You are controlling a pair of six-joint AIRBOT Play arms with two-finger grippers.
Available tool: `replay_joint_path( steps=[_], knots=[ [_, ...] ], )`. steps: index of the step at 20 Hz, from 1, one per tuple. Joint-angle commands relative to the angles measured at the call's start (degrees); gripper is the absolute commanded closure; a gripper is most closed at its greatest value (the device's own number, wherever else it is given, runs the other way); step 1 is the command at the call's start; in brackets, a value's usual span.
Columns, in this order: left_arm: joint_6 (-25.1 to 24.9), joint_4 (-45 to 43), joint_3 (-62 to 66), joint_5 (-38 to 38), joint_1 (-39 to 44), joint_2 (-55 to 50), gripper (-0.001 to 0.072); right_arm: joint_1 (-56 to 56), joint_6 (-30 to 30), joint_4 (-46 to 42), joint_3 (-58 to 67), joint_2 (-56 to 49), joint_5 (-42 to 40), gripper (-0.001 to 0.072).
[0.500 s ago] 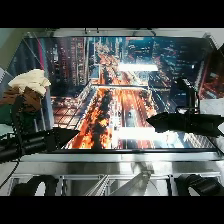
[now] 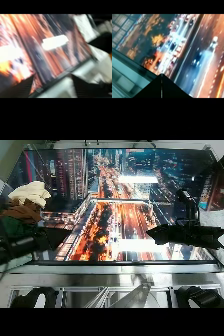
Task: Fold the shirts.
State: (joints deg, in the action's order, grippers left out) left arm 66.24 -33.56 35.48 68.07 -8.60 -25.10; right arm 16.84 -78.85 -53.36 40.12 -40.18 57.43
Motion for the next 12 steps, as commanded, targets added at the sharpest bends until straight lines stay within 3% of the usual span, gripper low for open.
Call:
replay_joint_path(
  steps=[1,3,6,8,12],
  knots=[
    [0.92,-15.87,12.04,-8.13,-6.86,-5.40,-0.0013,0.04,0.00,0.00,-0.02,0.07,-0.02,0.0690],
    [0.70,-22.45,21.11,-8.26,-13.60,-14.62,-0.0013,0.04,-0.02,0.00,-0.02,0.04,-0.02,0.0690],
    [-2.21,-25.40,35.47,-5.64,-20.55,-33.97,-0.0013,0.04,0.00,0.00,-0.02,0.04,-0.02,0.0691],
    [-5.75,-25.49,45.53,-5.03,-21.53,-48.30,-0.0013,0.04,-0.02,0.00,-0.02,0.04,-0.02,0.0690],
    [-6.16,-25.53,61.51,-5.03,-18.73,-73.05,-0.0013,0.04,0.00,0.00,-0.02,0.04,-0.02,0.0690]
  ],
)
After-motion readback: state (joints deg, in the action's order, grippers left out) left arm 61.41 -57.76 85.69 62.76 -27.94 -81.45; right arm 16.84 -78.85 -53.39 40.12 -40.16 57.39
